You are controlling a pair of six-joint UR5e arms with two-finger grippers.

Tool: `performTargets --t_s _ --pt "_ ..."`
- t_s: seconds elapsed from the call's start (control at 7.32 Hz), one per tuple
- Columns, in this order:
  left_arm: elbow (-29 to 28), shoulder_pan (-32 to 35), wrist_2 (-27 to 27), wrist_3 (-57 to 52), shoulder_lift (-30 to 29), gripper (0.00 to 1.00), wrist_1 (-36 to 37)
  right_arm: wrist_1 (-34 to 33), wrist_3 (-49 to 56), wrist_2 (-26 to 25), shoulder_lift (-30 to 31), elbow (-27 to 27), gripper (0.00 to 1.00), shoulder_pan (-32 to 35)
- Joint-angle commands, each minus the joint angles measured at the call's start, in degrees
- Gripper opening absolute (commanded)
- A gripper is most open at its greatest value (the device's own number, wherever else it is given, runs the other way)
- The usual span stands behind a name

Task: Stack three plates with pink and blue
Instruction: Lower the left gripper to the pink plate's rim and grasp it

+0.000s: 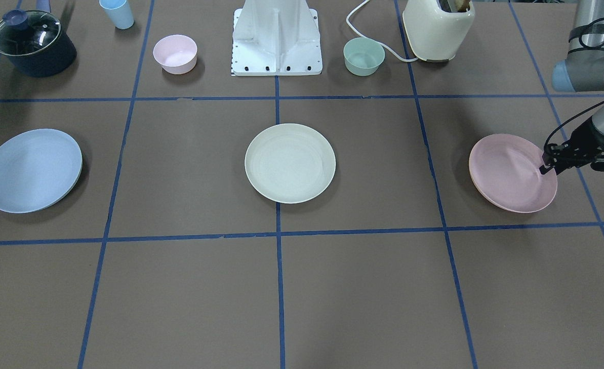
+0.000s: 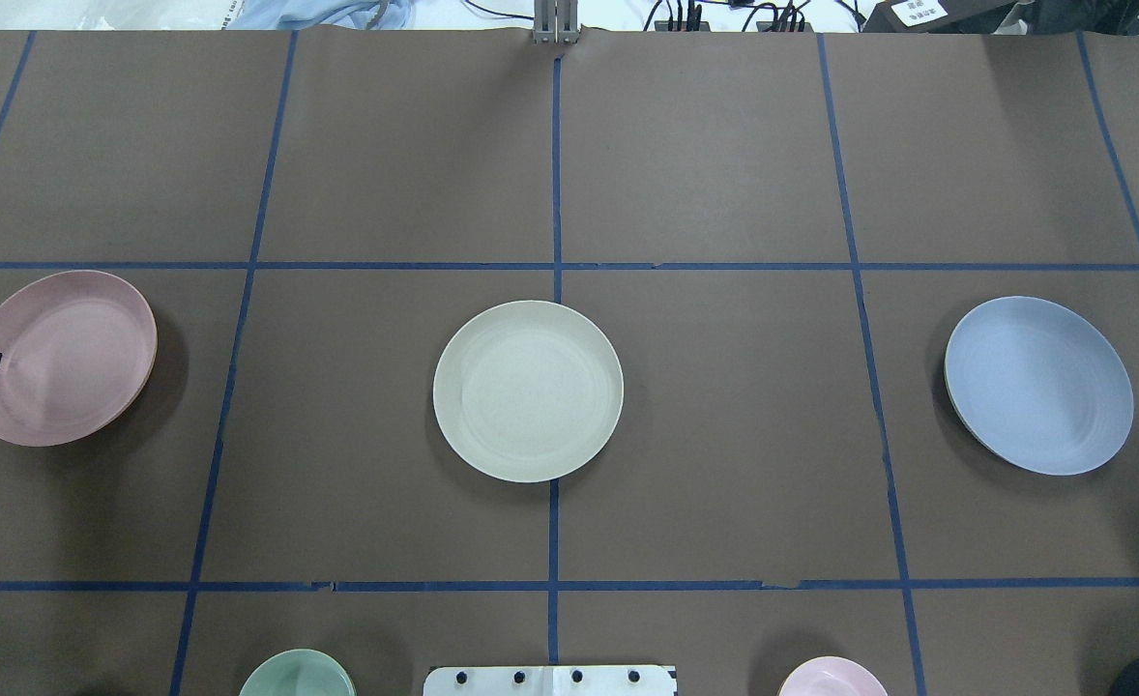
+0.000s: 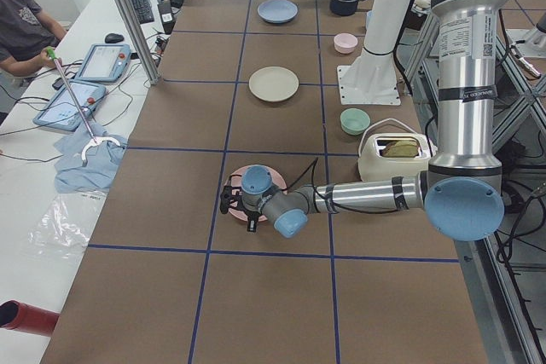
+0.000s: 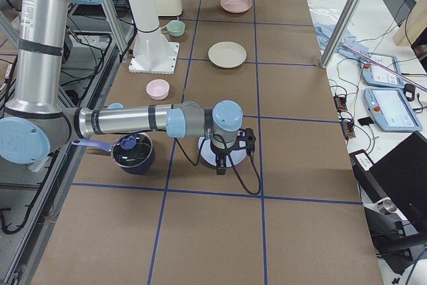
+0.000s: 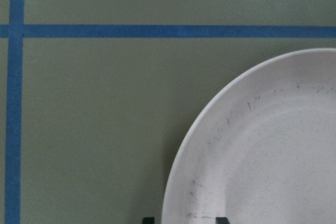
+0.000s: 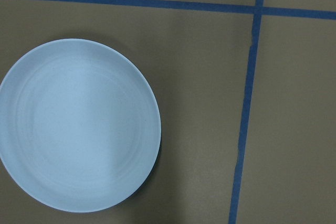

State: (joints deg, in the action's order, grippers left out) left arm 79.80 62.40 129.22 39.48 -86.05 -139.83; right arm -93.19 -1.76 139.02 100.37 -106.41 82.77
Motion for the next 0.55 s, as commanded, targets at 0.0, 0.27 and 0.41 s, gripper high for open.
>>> performTargets --t_s 0.0,0.27,0.41 --pt "-0.09 0.0 0.07 -0.36 0.0 0.26 0.0 0.03 0.09 -0.07 0.01 0.06 1.0 -1.11" --pt "0.26 0.18 0.16 -2.9 1.23 0.0 -0.26 0.03 0.09 -0.33 0.01 0.85 1.0 -2.34" --pt "0.35 0.35 0.85 -3.35 1.32 0.0 -0.18 0.03 0.17 -0.59 0.01 1.2 1.0 -3.31"
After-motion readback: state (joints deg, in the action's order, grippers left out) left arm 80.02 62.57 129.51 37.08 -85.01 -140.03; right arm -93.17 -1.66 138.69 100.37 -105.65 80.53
